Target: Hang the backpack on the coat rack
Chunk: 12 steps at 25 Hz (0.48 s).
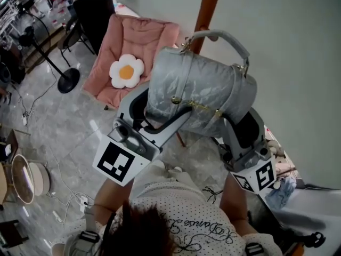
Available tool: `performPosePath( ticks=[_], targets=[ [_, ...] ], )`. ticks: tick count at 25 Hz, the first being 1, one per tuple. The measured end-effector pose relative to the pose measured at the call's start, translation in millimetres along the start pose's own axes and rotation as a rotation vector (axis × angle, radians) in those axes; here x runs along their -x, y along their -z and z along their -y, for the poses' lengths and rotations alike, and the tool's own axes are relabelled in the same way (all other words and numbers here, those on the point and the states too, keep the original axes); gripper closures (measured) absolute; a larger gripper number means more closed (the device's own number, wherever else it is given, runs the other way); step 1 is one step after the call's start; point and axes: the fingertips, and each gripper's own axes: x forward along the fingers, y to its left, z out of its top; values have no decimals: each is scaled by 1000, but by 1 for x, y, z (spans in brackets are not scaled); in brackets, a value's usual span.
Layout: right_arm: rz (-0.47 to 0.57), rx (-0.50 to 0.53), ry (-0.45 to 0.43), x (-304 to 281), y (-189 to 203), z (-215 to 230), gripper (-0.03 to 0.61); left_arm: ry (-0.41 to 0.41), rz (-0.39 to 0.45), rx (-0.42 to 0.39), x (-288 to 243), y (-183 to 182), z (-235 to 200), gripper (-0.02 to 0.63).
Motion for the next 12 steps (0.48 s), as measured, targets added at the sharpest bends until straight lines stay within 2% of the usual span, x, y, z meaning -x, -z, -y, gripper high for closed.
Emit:
performPosePath(
  ticks=[7,12],
  targets=[
    [-14,44,98,-22,14,-1,408,116,24,13,-7,10,-31,311],
    [-19,51,146,-21,19,-1,407,161,17,21,-12,15,-34,310]
  ],
)
